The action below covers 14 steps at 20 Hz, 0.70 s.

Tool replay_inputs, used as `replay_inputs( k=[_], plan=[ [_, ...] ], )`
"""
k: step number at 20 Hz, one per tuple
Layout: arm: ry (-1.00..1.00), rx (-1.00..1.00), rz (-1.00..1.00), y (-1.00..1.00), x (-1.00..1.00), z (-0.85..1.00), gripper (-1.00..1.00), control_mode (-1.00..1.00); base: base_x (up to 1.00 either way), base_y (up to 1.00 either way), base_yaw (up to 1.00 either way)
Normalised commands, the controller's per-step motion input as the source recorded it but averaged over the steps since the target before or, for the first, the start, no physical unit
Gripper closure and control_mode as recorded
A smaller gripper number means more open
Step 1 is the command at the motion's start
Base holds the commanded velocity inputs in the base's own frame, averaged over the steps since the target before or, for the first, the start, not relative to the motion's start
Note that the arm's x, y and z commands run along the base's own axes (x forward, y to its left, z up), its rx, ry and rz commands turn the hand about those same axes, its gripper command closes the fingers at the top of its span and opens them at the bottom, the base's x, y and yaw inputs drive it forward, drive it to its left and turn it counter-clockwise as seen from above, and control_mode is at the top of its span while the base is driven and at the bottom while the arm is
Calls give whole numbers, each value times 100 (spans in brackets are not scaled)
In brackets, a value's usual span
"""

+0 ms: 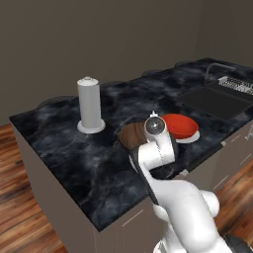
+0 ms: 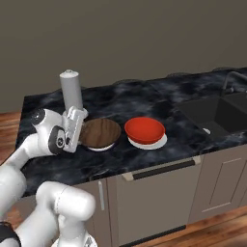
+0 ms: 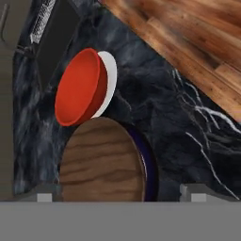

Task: Move the bowls from the cabinet to the plates on the dining table.

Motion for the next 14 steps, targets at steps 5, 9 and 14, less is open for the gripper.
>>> replay_inputs(
  k=[5,9,14],
  plan=[
    [-6,11,0,-34,-100,100,-100,-100,0,0,0],
    [-7,11,0,-30,-100,100,-100,-100,0,0,0],
    [-4,6,4,-9,-100,100,-100,-100,0,0,0]
  ],
)
